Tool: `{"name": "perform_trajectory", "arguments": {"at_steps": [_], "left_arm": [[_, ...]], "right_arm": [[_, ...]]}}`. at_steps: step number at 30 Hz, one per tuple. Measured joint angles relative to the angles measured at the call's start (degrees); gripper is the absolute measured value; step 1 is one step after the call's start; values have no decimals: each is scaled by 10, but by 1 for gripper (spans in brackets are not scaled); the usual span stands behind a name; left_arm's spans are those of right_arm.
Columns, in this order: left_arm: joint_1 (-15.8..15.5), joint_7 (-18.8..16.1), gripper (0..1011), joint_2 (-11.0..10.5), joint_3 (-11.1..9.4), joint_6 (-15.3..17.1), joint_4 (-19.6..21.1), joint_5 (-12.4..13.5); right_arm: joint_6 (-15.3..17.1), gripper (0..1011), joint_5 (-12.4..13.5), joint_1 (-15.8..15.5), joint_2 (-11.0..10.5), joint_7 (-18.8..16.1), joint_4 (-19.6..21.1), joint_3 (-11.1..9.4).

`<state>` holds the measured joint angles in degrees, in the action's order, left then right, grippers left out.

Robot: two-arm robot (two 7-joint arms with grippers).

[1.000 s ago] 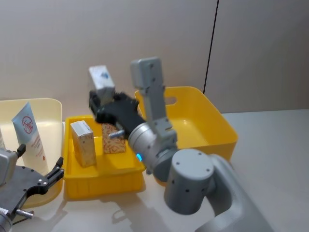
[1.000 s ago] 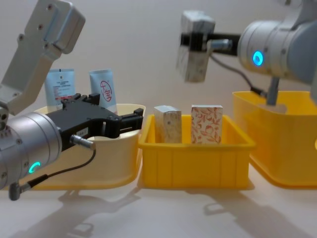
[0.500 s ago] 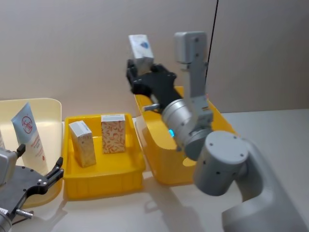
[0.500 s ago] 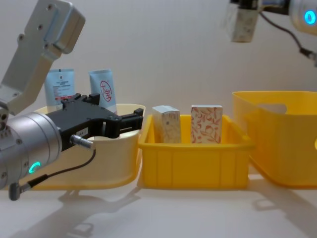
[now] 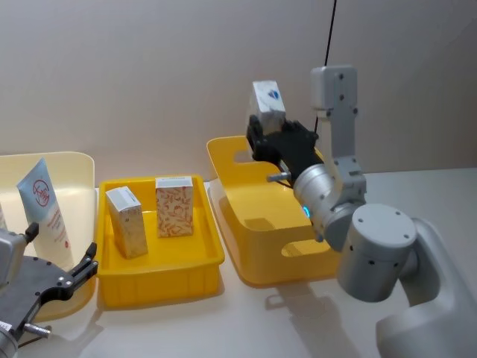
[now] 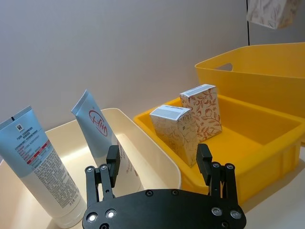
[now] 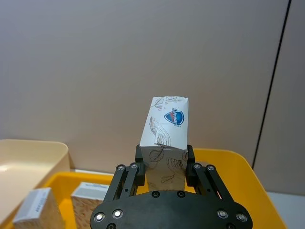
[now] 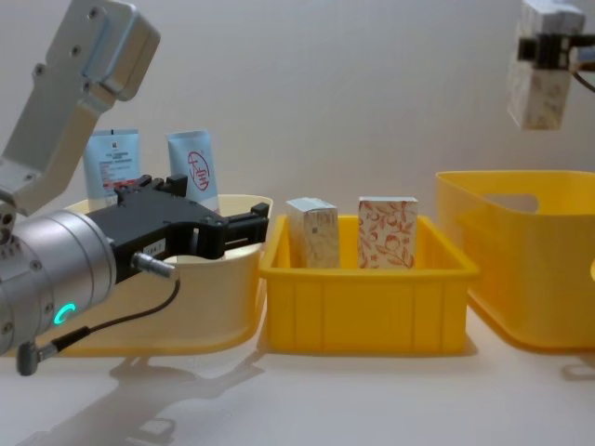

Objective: Bimanual collaborative sorting of washing and personal care products

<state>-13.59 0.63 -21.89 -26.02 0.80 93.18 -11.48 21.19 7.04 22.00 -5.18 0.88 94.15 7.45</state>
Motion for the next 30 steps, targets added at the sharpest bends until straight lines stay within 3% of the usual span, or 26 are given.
{"name": "perform_trajectory", "arguments": {"at_steps": [10,22,25,28,30], "left_arm": [[0,0,1000,0,0,0,0,0],[0,0,1000,0,0,0,0,0],[0,0,1000,0,0,0,0,0],[0,0,1000,0,0,0,0,0],[0,0,1000,0,0,0,0,0]], "right_arm": [[58,445,0,8,-11,-2,-29,-19],[129,448,3,32,-17,-19,-68,-26],[137,480,4,36,-17,-22,-73,-26],[143,613,5,39,-17,-24,-79,-27],[148,647,5,41,-17,-26,-83,-27]]}}
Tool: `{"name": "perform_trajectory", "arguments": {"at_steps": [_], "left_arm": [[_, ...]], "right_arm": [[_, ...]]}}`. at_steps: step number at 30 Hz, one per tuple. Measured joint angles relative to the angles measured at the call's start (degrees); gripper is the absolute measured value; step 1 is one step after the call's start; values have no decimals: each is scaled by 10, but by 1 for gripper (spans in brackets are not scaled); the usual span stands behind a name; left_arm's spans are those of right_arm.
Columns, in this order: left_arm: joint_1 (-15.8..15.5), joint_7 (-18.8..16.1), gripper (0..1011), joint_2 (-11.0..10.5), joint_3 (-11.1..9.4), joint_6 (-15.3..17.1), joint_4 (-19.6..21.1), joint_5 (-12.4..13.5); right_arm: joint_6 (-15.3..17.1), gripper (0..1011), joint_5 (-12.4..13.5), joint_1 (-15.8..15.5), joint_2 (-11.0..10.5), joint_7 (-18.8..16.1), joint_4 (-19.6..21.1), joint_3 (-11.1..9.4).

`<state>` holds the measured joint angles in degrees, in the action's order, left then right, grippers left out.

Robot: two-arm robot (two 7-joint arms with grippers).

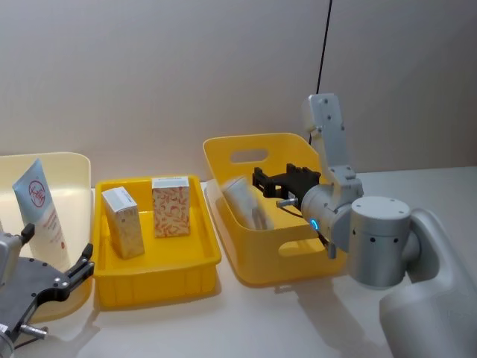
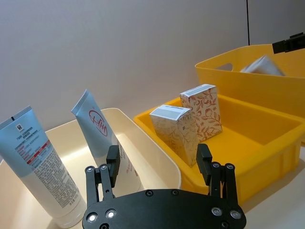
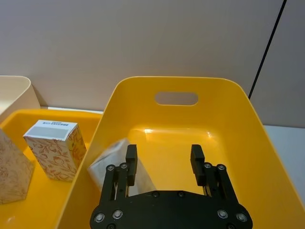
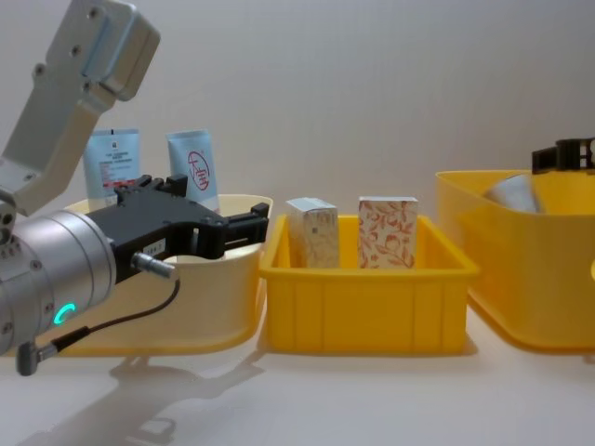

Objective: Bimanual collaborative sorting of washing and personal care products

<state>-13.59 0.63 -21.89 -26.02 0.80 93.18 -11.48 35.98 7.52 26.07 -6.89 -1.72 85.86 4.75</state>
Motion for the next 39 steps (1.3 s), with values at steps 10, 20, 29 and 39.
{"name": "perform_trajectory", "arguments": {"at_steps": [10,20,29,39], "left_arm": [[0,0,1000,0,0,0,0,0],[0,0,1000,0,0,0,0,0],[-3,0,1000,3,12,-6,-3,-4],[-33,34,1000,14,29,-31,-49,-33]], "right_arm": [[12,934,1,5,0,-4,-9,-1],[18,1001,1,8,-1,-6,-13,-1],[20,1001,1,8,-1,-7,-15,-1],[21,1001,1,9,-1,-7,-16,-1]]}}
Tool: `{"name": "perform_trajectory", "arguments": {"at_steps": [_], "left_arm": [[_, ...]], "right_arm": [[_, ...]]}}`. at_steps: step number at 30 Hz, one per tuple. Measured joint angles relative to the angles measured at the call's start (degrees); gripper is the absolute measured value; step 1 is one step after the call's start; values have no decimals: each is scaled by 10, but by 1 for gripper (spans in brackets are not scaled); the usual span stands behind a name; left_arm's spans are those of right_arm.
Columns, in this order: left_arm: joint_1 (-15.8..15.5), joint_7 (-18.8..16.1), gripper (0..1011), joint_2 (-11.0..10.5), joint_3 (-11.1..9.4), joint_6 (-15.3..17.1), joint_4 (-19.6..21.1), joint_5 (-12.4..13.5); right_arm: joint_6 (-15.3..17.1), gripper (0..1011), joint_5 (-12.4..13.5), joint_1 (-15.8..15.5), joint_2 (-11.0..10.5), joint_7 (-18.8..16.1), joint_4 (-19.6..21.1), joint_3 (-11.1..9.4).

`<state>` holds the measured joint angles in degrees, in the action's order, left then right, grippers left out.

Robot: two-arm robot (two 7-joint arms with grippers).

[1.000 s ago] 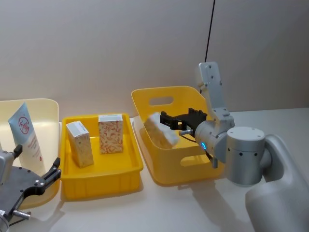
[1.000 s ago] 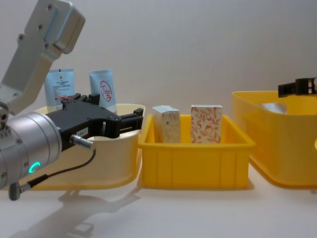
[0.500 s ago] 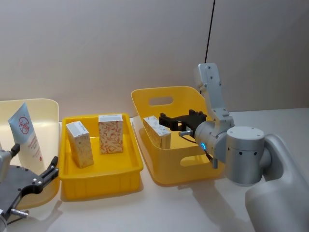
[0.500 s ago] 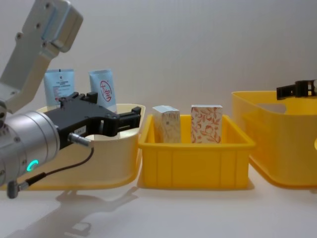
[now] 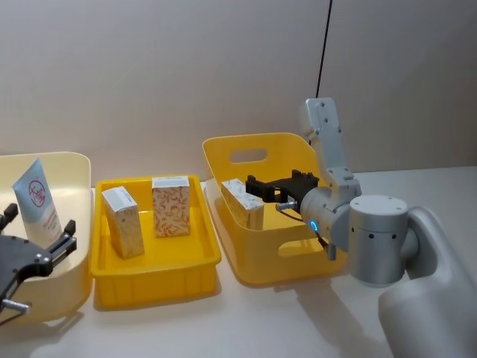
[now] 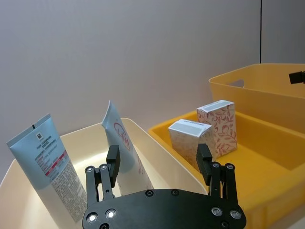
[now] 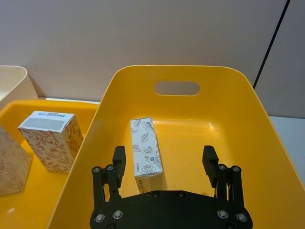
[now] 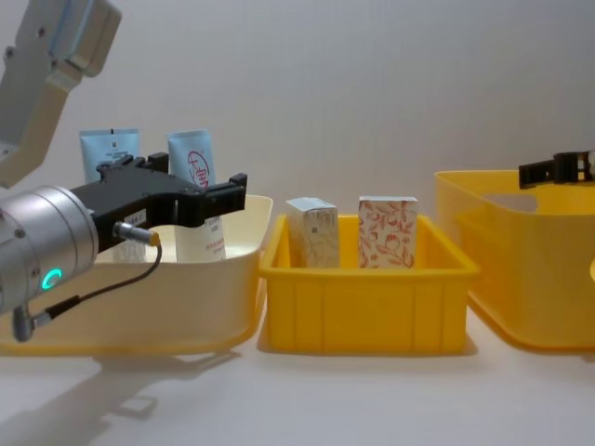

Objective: Bimanual collaborative sorting of washing and personal care products

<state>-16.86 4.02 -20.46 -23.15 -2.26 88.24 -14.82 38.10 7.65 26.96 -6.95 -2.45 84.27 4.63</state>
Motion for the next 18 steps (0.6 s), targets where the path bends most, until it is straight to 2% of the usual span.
{"name": "perform_trajectory", "arguments": {"at_steps": [9,18], "left_arm": [[-30,39,1000,9,10,-20,-53,-23],[-43,55,1000,11,22,-32,-86,-34]], "right_arm": [[1,1001,0,0,0,0,-1,0],[1,1001,0,0,0,0,-1,0]]}}
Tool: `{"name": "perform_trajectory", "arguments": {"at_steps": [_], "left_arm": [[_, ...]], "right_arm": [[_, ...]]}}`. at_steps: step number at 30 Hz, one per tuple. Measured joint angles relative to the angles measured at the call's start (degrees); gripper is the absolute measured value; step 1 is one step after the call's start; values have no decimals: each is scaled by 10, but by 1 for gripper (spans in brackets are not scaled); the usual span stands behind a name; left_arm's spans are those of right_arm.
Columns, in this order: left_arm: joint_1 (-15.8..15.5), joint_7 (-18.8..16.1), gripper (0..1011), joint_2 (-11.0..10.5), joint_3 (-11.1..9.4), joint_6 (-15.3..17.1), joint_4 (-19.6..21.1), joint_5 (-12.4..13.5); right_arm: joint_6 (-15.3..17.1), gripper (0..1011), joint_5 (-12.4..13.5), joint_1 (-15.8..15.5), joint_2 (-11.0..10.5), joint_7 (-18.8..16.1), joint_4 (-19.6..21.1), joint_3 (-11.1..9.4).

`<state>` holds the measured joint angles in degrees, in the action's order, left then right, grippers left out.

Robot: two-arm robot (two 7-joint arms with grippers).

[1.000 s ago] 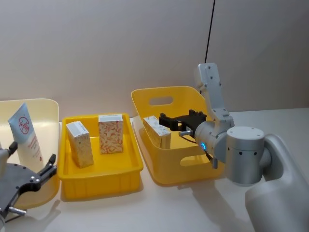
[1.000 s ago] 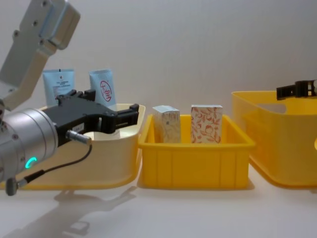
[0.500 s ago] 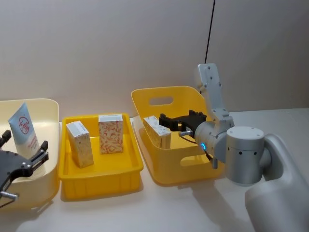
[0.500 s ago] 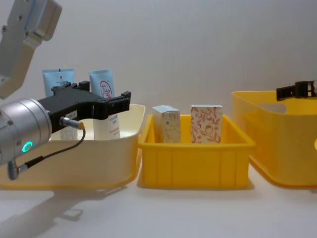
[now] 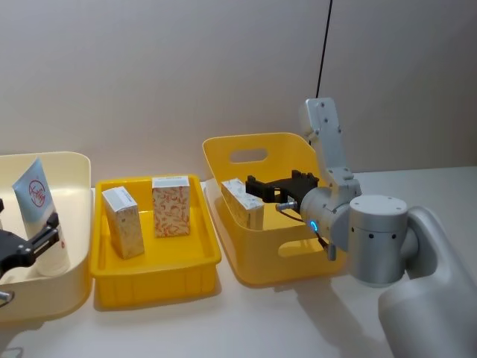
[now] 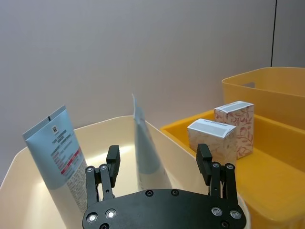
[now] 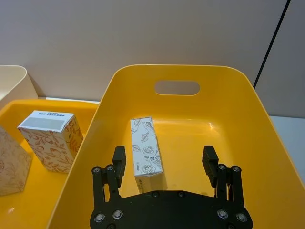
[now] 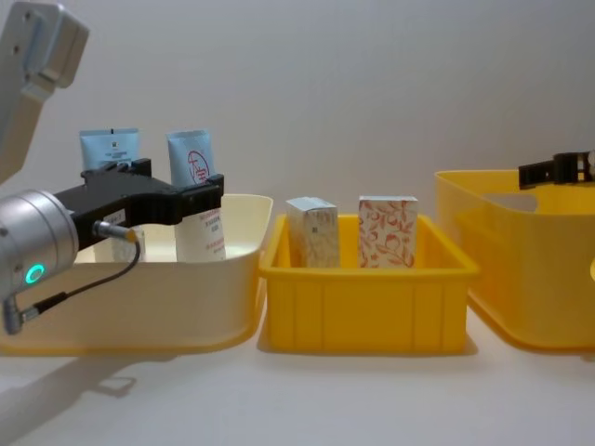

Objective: Bimanual collaborative sorting of washing and personal care products

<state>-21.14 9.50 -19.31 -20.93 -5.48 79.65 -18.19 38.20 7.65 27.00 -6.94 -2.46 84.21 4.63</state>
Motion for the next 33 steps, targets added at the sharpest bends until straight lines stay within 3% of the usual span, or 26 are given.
{"name": "perform_trajectory", "arguments": {"at_steps": [12,33], "left_arm": [[-25,27,1000,9,10,-21,-53,-9],[-103,86,1000,41,9,-55,-164,-16]], "right_arm": [[0,1001,0,0,0,0,0,0],[0,1001,0,0,0,0,0,0]]}}
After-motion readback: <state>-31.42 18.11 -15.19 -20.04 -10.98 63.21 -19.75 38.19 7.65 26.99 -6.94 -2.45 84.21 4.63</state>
